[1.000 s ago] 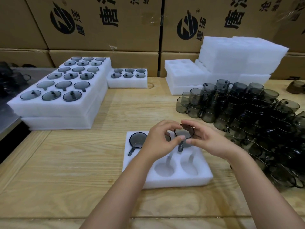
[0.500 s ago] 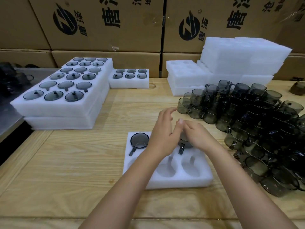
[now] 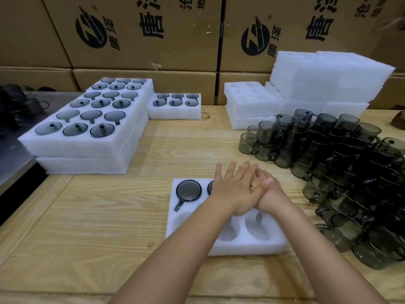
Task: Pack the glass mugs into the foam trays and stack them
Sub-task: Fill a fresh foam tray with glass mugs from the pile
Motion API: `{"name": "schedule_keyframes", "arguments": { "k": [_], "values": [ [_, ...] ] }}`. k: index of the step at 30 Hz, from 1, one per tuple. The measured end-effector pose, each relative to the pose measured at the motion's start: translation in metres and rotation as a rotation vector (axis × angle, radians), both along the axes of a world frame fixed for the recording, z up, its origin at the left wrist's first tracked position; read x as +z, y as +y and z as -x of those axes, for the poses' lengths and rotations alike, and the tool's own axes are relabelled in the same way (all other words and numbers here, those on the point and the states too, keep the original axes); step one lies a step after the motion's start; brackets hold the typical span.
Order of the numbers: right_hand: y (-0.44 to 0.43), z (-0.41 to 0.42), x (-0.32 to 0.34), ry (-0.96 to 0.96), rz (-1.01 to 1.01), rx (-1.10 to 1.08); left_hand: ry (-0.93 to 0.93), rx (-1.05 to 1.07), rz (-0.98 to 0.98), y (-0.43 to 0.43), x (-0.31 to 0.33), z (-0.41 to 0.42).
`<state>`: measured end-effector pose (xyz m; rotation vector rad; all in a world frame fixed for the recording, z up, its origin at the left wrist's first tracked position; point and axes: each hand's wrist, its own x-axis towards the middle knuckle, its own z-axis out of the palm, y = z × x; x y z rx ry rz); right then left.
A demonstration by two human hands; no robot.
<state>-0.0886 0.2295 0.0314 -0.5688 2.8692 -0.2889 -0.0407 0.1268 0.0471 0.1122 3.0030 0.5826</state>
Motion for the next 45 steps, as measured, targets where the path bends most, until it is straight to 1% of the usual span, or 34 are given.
{"name": "schedule_keyframes", "arguments": {
  "k": [2,4,6,7,8,9,11,12,13,14,15,18,21,24,26,28,30,32,34,36,37,40,45],
  "values": [
    [0.001,-0.001,0.001,0.022,0.040,0.021,-0.008,0.015,0.073,0.000,0.005,-0.002],
    [0.000,-0.005,0.004,-0.001,0.115,-0.013,0.015,0.038,0.169,-0.007,0.011,-0.006],
    [-0.001,-0.009,0.007,-0.015,0.245,-0.105,0.125,0.089,0.194,-0.030,0.015,-0.010],
    [-0.002,-0.009,0.007,-0.012,0.293,-0.159,0.213,0.140,0.135,-0.046,0.016,-0.013],
    [-0.002,-0.010,0.007,-0.009,0.317,-0.205,0.293,0.217,-0.013,-0.065,0.018,-0.018],
    [-0.002,-0.011,0.006,-0.004,0.324,-0.237,0.351,0.302,-0.262,-0.085,0.017,-0.024],
    [-0.003,-0.010,0.005,0.013,0.317,-0.270,0.353,0.437,-0.931,-0.114,0.009,-0.043],
    [-0.004,-0.009,0.004,0.020,0.312,-0.284,0.319,0.496,-1.188,-0.121,0.001,-0.051],
    [-0.006,-0.009,0.004,0.026,0.309,-0.298,0.281,0.536,-1.341,-0.124,-0.011,-0.056],
    [-0.007,-0.007,0.004,0.034,0.309,-0.308,0.253,0.543,-1.413,-0.123,-0.023,-0.061],
    [-0.009,-0.006,0.003,0.041,0.312,-0.317,0.255,0.531,-1.428,-0.121,-0.032,-0.063],
    [-0.013,0.001,0.004,0.070,0.319,-0.331,0.339,0.504,-1.437,-0.118,-0.043,-0.060],
    [-0.015,0.006,0.006,0.086,0.322,-0.305,0.318,0.541,-1.554,-0.122,-0.043,-0.057],
    [-0.011,0.000,0.011,0.166,0.403,-0.309,0.315,0.559,-1.575,-0.123,-0.043,-0.057],
    [0.002,-0.013,0.015,0.334,0.476,-0.328,0.326,0.557,-1.557,-0.122,-0.041,-0.058],
    [0.022,-0.034,0.019,0.571,0.526,-0.311,0.336,0.556,-1.544,-0.122,-0.040,-0.059],
    [0.048,-0.060,0.017,0.759,0.461,-0.332,0.342,0.554,-1.549,-0.122,-0.040,-0.060],
    [0.078,-0.083,0.010,0.849,0.333,-0.426,0.349,0.551,-1.567,-0.122,-0.040,-0.059],
    [0.107,-0.100,-0.003,0.828,0.206,-0.528,0.357,0.555,-1.594,-0.121,-0.041,-0.059],
    [0.126,-0.109,-0.013,0.763,0.057,-0.561,0.362,0.557,-1.611,-0.121,-0.041,-0.058],
    [0.131,-0.111,-0.017,0.741,0.018,-0.568,0.363,0.555,-1.616,-0.121,-0.041,-0.059],
    [0.130,-0.113,-0.025,0.749,0.039,-0.596,0.367,0.547,-1.616,-0.121,-0.041,-0.059],
    [0.120,-0.113,-0.026,0.743,0.094,-0.536,0.366,0.519,-1.632,-0.120,-0.040,-0.060]
  ]
}}
